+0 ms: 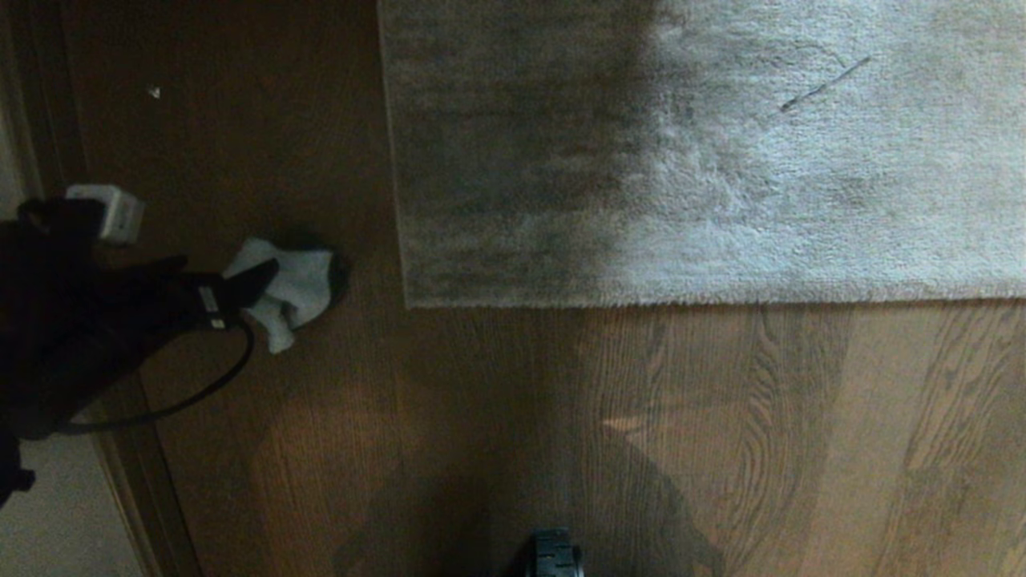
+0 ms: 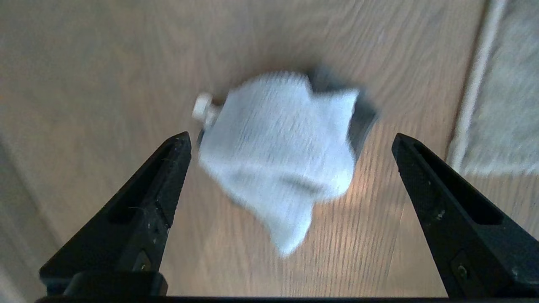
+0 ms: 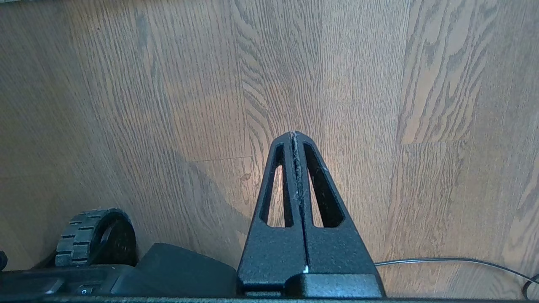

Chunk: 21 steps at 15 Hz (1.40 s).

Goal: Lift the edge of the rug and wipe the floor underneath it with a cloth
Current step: Pick up the rag

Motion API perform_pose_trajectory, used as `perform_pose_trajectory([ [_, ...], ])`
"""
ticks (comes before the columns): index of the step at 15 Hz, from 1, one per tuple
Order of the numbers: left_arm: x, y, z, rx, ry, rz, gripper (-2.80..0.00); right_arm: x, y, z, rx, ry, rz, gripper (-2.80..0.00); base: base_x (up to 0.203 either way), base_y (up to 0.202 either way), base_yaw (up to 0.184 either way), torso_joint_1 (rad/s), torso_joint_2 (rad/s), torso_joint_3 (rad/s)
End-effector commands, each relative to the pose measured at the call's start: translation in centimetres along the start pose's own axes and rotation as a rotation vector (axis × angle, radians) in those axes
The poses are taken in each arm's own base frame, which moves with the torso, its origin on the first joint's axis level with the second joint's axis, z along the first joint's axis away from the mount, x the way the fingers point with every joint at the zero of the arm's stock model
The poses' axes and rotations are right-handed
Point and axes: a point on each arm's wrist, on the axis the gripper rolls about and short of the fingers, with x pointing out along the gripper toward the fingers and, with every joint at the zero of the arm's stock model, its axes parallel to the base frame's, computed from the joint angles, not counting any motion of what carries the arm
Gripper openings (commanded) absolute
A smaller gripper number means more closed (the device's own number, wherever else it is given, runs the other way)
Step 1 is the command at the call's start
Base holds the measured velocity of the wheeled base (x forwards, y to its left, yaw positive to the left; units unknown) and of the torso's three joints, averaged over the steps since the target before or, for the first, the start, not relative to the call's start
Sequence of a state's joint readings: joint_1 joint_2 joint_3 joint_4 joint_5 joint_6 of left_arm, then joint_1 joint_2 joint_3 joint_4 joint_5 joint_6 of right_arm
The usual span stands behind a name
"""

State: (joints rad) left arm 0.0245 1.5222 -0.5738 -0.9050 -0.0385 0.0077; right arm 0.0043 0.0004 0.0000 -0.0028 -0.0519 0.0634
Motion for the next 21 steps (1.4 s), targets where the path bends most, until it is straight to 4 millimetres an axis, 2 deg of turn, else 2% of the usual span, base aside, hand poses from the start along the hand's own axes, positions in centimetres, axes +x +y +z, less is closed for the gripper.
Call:
perform_pose_trajectory([
  [1, 1.2, -0.1, -1.0, 0.003, 0.015, -0.006, 0.0, 0.0, 0.0, 0.0, 0.001, -0.001, 0.0, -2.8, 0.0, 0.0, 0.0, 0.0, 0.0, 0.0],
  [16, 5.4, 0.2, -5.2, 0.024, 0.017, 0.006, 0.0, 0.0, 0.0, 0.0, 0.001, -0.001, 0.0, -2.8, 0.0, 0.0, 0.0, 0.0, 0.0, 0.0],
  [21, 5.7, 0.1, -5.9, 0.028, 0.036, 0.003, 0.0, 0.0, 0.0, 0.0, 0.0, -0.001, 0.0, -2.8, 0.0, 0.0, 0.0, 0.0, 0.0, 0.0],
])
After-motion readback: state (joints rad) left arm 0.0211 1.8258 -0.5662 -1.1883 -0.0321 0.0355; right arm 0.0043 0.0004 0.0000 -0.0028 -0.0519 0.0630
